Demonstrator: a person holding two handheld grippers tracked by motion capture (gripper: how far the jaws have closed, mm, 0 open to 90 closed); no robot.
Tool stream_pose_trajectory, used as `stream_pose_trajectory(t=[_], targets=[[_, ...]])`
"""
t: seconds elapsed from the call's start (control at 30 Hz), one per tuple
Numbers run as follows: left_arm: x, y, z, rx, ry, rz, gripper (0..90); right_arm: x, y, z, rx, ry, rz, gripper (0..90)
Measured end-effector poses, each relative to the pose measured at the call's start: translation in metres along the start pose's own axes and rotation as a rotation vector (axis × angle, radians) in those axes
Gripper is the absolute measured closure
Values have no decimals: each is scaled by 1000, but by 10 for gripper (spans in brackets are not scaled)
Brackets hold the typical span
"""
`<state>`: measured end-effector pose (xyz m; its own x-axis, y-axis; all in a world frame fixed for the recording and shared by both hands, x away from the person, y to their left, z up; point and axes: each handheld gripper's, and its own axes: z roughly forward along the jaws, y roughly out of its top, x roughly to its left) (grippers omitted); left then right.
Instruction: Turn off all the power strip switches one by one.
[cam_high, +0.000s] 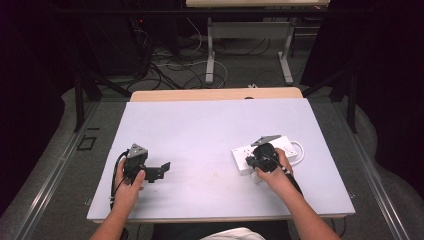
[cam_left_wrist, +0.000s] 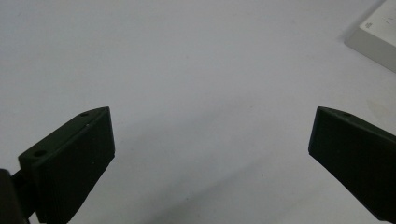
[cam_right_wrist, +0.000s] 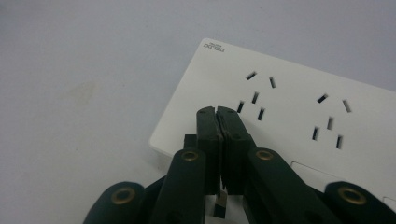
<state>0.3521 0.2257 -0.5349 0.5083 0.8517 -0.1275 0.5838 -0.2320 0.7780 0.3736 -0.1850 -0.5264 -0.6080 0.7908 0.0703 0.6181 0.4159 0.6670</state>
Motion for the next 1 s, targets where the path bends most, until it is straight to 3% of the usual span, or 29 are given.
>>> stream_pose_trajectory(t=[0.53,0.63,1.0], targets=[[0,0,0,3,1,-1,2,-1,-1,0,-8,-4,-5,891],[0,0,1,-1,-5,-11,2,-1,-2,3,-5,14,-9,900],[0,0,1,5,0,-7,2,0,-2,3,-9,-3,-27,900]])
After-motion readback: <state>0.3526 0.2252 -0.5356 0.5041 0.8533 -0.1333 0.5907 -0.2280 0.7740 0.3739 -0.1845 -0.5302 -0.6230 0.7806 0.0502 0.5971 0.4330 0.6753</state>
